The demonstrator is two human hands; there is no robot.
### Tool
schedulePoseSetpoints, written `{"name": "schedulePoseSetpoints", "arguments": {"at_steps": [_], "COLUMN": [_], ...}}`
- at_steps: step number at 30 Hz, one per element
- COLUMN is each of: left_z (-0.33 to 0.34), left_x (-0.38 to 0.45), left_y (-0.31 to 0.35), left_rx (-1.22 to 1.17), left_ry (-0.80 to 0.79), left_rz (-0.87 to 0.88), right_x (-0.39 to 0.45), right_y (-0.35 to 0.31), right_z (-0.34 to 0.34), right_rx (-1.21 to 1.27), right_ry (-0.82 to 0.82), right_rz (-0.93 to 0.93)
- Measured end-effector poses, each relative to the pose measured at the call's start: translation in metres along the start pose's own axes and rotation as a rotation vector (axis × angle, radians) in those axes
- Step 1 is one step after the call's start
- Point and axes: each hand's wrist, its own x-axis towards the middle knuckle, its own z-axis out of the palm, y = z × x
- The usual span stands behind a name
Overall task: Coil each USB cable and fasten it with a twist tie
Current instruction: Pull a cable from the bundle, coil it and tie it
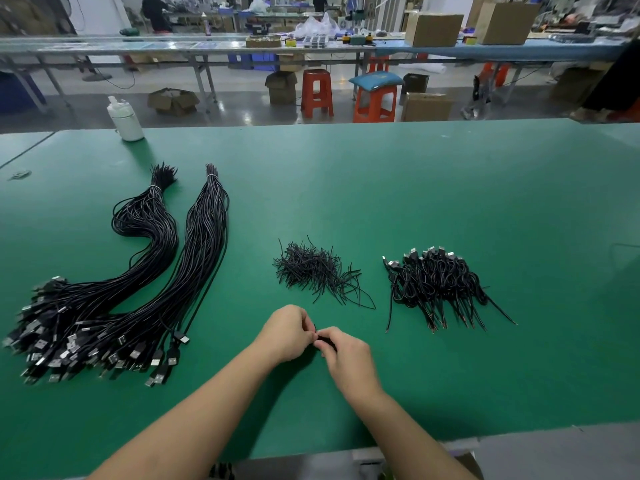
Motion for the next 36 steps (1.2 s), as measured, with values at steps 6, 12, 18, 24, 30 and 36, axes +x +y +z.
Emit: {"name": "schedulePoseSetpoints", "arguments": {"at_steps": [6, 12, 18, 24, 30, 36], "left_z": [-0.003, -0.01, 0.005, 0.02, 0.025, 0.019], "left_x": [-0.003, -0.002, -0.011, -0.02, -0.028, -0.027], "left_y": [-0.008, -0.021, -0.01, 0.006, -0.002, -0.008], "left_rx": [0.098, -0.437, -0.471, -0.241, 0.203, 0.23], "left_ry": [0.113, 0.17, 0.191, 0.245, 0.388, 0.388], "left_rz": [-0.001, -0.152, -0.097, 0.019, 0.338, 0.525], "right_x": [0.015, 0.016, 0.015, 0.015, 0.016, 0.016], "right_y": [-0.01, 0.002, -0.015, -0.013, -0.014, -0.021], "right_z": [-0.033, -0.054, -0.037, -0.035, -0.033, -0.045], "right_rx": [0.831, 1.28, 0.879, 0.811, 0.752, 0.818], "right_ry": [-0.149, -0.207, -0.228, -0.198, -0.176, -0.263], "right_rz": [0.411, 0.459, 0.322, 0.347, 0.336, 0.351]}}
